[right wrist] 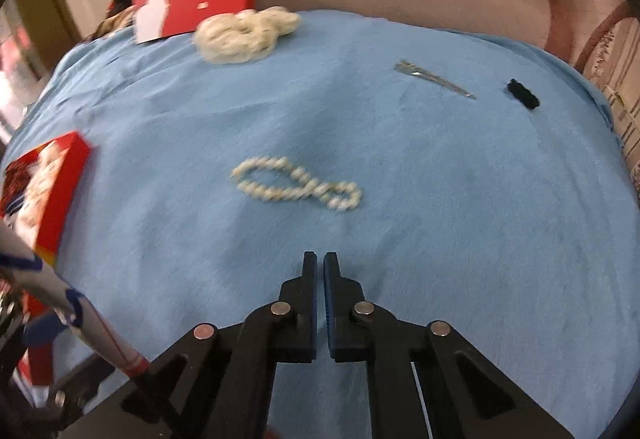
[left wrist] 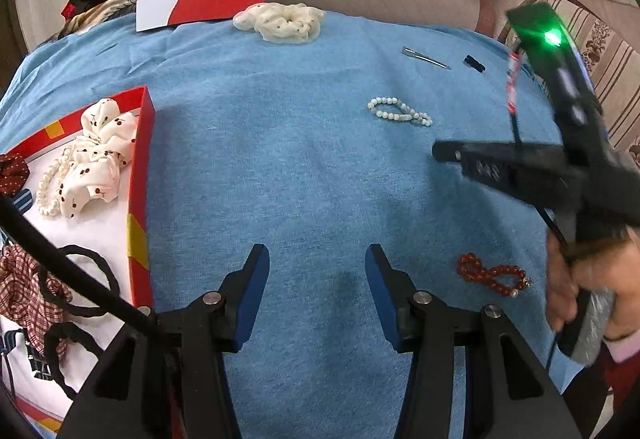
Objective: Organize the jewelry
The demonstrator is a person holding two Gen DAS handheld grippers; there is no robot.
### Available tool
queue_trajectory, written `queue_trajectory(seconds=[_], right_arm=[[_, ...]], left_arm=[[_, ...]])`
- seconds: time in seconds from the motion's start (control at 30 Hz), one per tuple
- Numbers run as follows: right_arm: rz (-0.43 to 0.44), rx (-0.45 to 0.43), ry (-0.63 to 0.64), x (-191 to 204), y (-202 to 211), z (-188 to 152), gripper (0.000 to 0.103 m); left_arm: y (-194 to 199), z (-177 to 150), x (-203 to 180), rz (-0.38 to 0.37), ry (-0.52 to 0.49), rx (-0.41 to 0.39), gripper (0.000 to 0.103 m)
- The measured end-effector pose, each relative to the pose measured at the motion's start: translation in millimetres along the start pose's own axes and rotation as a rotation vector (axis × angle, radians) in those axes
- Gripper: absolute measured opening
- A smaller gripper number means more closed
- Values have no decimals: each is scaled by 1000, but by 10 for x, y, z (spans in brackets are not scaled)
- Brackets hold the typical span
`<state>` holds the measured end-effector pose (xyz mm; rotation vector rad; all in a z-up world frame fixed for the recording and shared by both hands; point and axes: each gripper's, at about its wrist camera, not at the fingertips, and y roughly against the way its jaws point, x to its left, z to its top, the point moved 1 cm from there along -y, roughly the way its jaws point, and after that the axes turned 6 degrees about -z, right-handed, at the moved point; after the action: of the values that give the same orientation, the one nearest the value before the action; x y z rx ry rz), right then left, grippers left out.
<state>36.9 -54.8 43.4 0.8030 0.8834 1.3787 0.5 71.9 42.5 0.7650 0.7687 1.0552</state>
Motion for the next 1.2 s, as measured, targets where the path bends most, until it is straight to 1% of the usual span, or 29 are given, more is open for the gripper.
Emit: queue_trajectory(seconds=[0.07, 0.13, 0.2, 0.23, 0.27, 0.3, 0.33, 0.4, 0.5, 0.6, 0.63, 0.67, 0.73, 0.9, 1.0, 1.03, 1.07, 1.1, 1.13, 1.17, 1.2], right_arm=[[29, 5, 23, 65, 67, -72, 4], [76, 17, 50, 130, 142, -156, 4], [72, -5, 43, 129, 223, -177, 5], [50, -21, 25, 100, 236, -146, 10], [28, -34, 6, 72, 238, -111, 26], [-2, -51, -29, 4, 223, -26, 36], [-14, -62, -48, -31, 204, 28, 50], [-25, -56, -81, -90, 69, 203, 51], [3, -21, -110, -82, -161, 365, 51], [23, 2, -136, -63, -300, 394, 50], [34, 10, -142, -53, -324, 383, 33], [69, 20, -158, -52, -329, 363, 11], [143, 41, -186, -72, -290, 308, 6], [304, 107, -209, -145, -72, -129, 6], [386, 125, -149, -91, 127, -449, 7], [405, 126, -142, -88, 200, -554, 12], [422, 117, -145, -110, 278, -636, 28], [430, 93, -155, -153, 355, -693, 35], [420, 49, -172, -229, 459, -750, 43], [383, -5, -187, -334, 574, -814, 44], [355, -33, -192, -410, 634, -854, 44]], left_arm=[[15, -1, 13, 4, 3, -5, 49], [30, -6, 40, 9, 11, -10, 49], [39, -15, 58, 7, 23, -10, 49], [44, -20, 61, 3, 28, -9, 49], [48, -25, 55, 1, 30, -9, 49], [53, -29, 50, 1, 30, -11, 49], [53, -31, 42, 4, 28, -12, 49], [50, -33, 32, 8, 23, -12, 49], [46, -34, 52, 9, 25, -10, 49], [27, -14, 85, 2, 46, -4, 49], [18, -8, 99, -3, 54, 0, 49], [8, -3, 113, -10, 63, 4, 49], [-7, 5, 131, -24, 82, 12, 49], [-6, 11, 135, -21, 92, 15, 49], [33, 4, 128, -15, 90, 3, 49], [46, -4, 129, -14, 93, -2, 50], [54, -15, 129, -13, 97, -6, 50], [53, -26, 128, -13, 100, -8, 50], [56, -51, 121, -12, 102, -9, 50], [55, -74, 115, -13, 104, -9, 50], [51, -108, 98, -16, 104, -6, 50]])
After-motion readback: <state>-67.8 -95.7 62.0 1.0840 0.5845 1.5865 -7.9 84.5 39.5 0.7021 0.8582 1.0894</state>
